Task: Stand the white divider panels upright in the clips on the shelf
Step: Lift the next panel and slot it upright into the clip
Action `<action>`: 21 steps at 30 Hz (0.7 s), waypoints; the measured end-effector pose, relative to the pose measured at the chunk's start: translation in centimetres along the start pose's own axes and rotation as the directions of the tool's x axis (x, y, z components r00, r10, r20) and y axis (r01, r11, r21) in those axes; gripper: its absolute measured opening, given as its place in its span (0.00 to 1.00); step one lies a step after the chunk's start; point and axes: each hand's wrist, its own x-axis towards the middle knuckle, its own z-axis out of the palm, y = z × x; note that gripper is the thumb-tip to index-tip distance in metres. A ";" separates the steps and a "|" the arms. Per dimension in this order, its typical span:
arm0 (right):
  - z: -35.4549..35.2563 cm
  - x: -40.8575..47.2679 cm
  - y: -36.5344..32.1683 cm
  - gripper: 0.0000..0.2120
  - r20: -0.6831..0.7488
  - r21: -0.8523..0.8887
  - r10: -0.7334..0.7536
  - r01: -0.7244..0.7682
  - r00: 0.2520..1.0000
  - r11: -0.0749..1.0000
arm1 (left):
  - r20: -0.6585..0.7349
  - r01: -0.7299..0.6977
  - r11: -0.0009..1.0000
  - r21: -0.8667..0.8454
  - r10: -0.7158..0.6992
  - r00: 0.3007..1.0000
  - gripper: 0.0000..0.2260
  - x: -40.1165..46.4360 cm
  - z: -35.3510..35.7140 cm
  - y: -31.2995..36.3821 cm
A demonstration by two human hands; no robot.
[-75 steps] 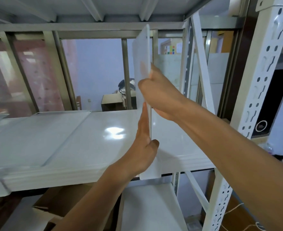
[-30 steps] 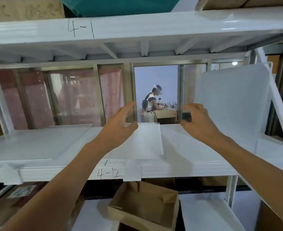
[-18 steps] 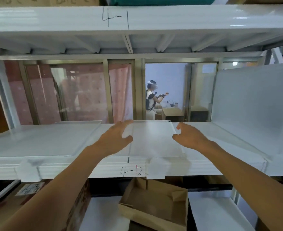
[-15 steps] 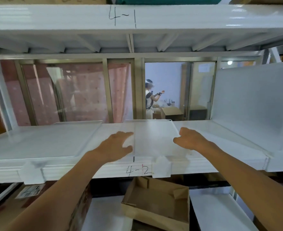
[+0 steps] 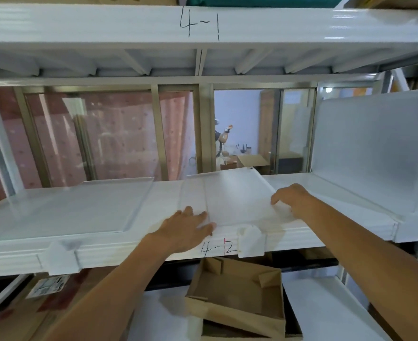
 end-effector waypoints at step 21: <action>-0.5 -5.8 -11.1 0.24 0.155 0.079 -0.752 0.751 0.641 0.656 | -0.334 -0.325 0.499 -0.803 0.074 0.939 0.47 4.3 -4.3 12.5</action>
